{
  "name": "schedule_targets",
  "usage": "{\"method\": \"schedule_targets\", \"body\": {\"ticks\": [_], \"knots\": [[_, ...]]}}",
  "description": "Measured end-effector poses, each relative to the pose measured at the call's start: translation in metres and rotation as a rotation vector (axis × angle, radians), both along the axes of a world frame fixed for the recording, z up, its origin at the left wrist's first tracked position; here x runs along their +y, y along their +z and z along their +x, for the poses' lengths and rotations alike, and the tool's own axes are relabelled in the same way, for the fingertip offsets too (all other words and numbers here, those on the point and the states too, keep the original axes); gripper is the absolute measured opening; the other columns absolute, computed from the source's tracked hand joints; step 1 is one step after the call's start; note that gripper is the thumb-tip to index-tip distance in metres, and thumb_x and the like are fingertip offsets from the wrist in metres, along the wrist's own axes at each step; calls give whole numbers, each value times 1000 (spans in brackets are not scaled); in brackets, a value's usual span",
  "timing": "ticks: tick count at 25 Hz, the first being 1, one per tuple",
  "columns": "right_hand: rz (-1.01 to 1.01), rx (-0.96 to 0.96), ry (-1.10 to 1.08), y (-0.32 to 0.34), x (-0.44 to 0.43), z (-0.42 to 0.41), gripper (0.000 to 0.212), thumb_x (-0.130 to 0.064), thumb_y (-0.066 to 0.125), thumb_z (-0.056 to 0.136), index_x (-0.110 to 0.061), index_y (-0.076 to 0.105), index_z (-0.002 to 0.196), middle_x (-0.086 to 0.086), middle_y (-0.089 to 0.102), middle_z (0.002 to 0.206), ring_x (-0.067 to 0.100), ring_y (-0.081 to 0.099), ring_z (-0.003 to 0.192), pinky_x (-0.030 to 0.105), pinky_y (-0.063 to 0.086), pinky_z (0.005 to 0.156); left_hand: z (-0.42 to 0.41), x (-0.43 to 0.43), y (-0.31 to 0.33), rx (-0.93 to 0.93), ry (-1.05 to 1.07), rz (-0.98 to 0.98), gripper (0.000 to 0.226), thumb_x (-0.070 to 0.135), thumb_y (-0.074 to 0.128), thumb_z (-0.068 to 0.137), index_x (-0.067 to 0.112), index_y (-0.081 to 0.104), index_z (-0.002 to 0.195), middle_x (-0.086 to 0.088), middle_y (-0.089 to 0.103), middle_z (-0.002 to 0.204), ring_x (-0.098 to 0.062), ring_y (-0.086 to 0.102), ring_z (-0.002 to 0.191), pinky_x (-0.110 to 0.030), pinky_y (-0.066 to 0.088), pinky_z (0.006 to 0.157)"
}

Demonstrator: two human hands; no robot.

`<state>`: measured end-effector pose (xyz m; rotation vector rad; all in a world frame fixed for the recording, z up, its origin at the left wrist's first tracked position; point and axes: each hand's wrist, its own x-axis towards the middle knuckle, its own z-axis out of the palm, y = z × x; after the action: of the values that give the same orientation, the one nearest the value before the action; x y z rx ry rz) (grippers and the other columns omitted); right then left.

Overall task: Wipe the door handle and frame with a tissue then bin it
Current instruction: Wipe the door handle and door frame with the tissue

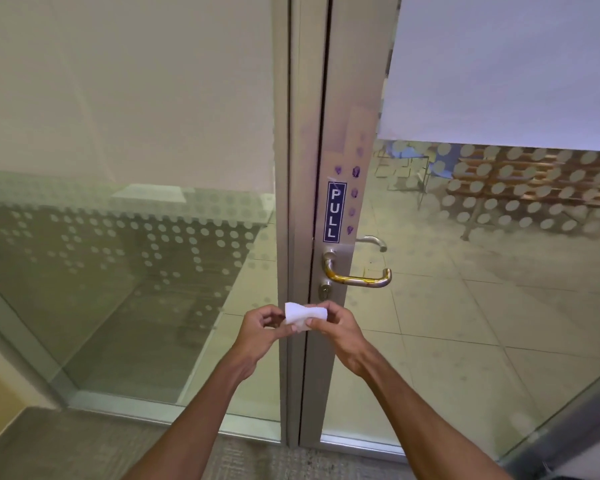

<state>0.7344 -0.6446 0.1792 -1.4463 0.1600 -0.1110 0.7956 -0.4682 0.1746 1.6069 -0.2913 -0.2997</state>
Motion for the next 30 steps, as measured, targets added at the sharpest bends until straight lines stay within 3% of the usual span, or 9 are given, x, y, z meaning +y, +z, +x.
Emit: {"method": "schedule_targets", "body": {"ticks": [3,6,11,14,17,20,22,27,30], "knots": [[-25,-52,-21,13,0,4,23,-12,75,82,-6,59,97,0,70,89,14,66,82,31,56,76,7,-12,8,-50,-32,-30,23,3,84,71,16,65,70,-3,61,76,-14,55,76,-23,47,71],[-93,-40,-126,27,0,12,24,-16,71,87,-7,57,104,9,67,100,24,66,91,38,56,79,17,-22,21,-190,5,-11,15,15,80,73,17,68,80,3,65,80,-15,58,81,-17,46,68],[-288,-217,-417,56,-13,26,20,-14,68,88,-18,63,107,1,69,105,17,67,95,30,58,76,48,-38,60,-925,324,411,46,43,48,85,15,59,120,0,62,120,-22,54,110,-35,39,90],[-524,-294,-607,75,-23,36,13,-19,70,86,-21,72,98,-8,74,95,8,68,89,24,57,75,85,-48,89,-1202,351,562,60,44,45,92,13,44,143,-9,42,152,-25,34,139,-46,27,112],[-930,-186,-790,82,-25,48,17,-17,73,82,-24,76,97,-5,75,95,11,68,86,23,50,69,116,-59,113,-1394,362,627,70,44,46,92,14,26,152,-13,21,161,-28,15,149,-54,12,121],[-1119,-42,-693,73,-14,57,19,-14,75,81,-22,75,98,3,75,95,20,69,84,29,55,70,131,-68,123,-1540,356,638,76,44,50,92,15,17,154,-11,9,162,-26,1,152,-52,4,122],[-1181,-22,-615,65,-8,55,21,-21,70,84,-23,73,105,2,74,101,18,69,85,25,53,73,138,-73,125,-1593,350,614,77,43,51,92,14,16,154,-8,-1,164,-23,-3,152,-51,-1,122],[-1596,-84,-471,52,-4,44,33,-44,44,95,-25,64,112,-7,68,110,15,68,84,17,39,57,153,-85,129,-1597,372,634,78,51,39,97,15,3,156,-2,-31,160,-21,-18,150,-49,-10,121],[-1595,-67,-437,48,-8,40,22,-37,47,98,-22,63,99,-7,64,102,16,64,87,26,47,57,157,-89,126,-1608,398,624,72,55,26,100,14,4,155,-2,-32,159,-21,-23,149,-49,-13,120]]}}
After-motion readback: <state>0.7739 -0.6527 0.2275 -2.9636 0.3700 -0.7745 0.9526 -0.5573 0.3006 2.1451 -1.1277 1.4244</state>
